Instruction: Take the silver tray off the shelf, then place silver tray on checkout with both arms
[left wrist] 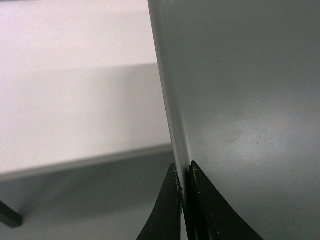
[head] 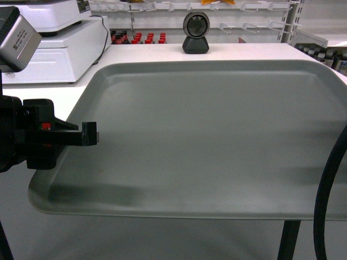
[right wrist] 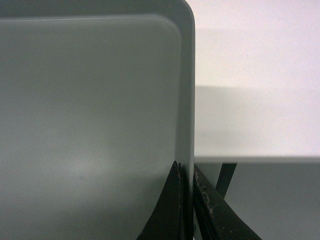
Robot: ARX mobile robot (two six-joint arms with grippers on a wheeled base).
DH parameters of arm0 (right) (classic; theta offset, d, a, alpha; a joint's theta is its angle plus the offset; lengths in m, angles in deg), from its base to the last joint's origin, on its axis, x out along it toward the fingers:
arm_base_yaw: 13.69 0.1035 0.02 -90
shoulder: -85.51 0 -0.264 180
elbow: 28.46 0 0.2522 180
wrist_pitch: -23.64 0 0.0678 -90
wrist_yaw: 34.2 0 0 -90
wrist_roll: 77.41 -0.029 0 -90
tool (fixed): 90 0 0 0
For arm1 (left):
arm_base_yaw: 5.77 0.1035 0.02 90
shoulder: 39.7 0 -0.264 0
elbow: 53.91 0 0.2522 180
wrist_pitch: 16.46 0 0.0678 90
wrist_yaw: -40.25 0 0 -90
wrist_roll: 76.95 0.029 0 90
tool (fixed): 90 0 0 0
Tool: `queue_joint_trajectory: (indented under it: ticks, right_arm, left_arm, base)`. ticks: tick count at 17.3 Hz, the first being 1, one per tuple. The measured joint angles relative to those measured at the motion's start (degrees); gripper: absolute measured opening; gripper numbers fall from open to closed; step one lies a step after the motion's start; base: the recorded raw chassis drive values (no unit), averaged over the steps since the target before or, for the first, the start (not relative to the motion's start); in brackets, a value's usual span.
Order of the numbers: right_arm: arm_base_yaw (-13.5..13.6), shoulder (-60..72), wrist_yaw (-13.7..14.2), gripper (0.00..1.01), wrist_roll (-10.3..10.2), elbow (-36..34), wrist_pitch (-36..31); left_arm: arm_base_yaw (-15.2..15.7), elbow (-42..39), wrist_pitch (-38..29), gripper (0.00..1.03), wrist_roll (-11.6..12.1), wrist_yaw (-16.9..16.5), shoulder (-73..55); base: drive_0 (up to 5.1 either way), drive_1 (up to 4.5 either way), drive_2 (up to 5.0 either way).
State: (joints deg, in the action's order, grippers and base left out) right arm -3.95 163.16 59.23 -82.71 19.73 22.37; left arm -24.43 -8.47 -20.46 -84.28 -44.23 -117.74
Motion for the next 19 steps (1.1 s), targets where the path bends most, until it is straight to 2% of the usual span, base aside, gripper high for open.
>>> queue_joint_trajectory:
  ticks: [19]
  right_arm:
    - [0.0, 0.0, -0.07, 0.03, 0.02, 0.0, 0.15]
  left_arm:
    - [0.0, 0.0, 0.13, 0.03, 0.0, -0.02, 0.0]
  base:
    - [0.1, 4.21, -4.1]
